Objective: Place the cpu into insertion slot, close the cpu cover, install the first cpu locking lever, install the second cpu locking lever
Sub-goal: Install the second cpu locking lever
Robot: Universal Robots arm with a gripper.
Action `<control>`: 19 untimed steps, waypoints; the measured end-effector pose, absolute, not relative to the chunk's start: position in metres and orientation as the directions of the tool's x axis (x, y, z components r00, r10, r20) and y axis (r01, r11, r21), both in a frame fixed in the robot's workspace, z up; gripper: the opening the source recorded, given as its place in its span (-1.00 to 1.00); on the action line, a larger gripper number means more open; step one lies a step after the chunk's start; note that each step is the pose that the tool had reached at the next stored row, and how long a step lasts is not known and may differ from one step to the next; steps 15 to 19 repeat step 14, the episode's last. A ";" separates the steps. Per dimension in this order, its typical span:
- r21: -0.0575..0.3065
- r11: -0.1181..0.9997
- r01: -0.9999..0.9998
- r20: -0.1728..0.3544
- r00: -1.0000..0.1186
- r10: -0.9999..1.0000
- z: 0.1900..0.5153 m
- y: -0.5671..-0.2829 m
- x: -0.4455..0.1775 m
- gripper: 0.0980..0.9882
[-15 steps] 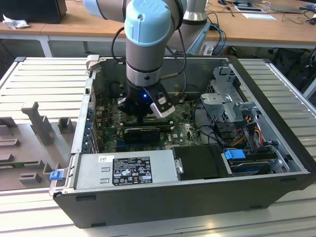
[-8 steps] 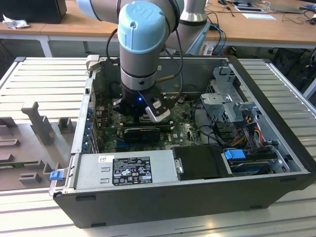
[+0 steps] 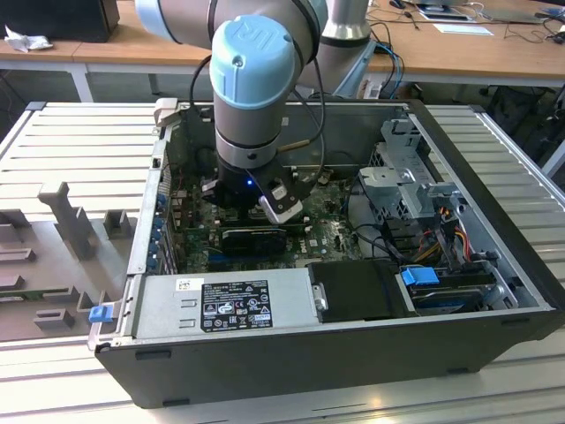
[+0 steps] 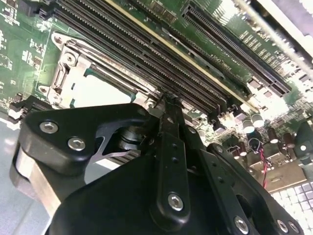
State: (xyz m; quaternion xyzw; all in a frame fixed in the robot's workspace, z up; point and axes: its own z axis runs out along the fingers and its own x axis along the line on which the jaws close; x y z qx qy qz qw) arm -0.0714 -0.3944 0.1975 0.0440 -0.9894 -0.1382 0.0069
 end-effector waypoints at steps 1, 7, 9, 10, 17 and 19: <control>0.275 0.958 -0.085 0.001 -0.996 -0.089 0.197 -0.394 -0.072 -0.98; 0.276 0.957 -0.085 0.001 -0.996 -0.089 0.215 -0.394 -0.072 -0.98; 0.276 0.957 -0.085 0.001 -0.996 -0.089 0.225 -0.394 -0.072 -0.98; 0.276 0.957 -0.085 0.001 -0.996 -0.089 0.228 -0.394 -0.072 -0.98; 0.276 0.957 -0.085 0.001 -0.996 -0.089 0.236 -0.394 -0.072 -0.98; 0.276 0.957 -0.085 0.001 -0.996 -0.089 0.236 -0.394 -0.072 -0.98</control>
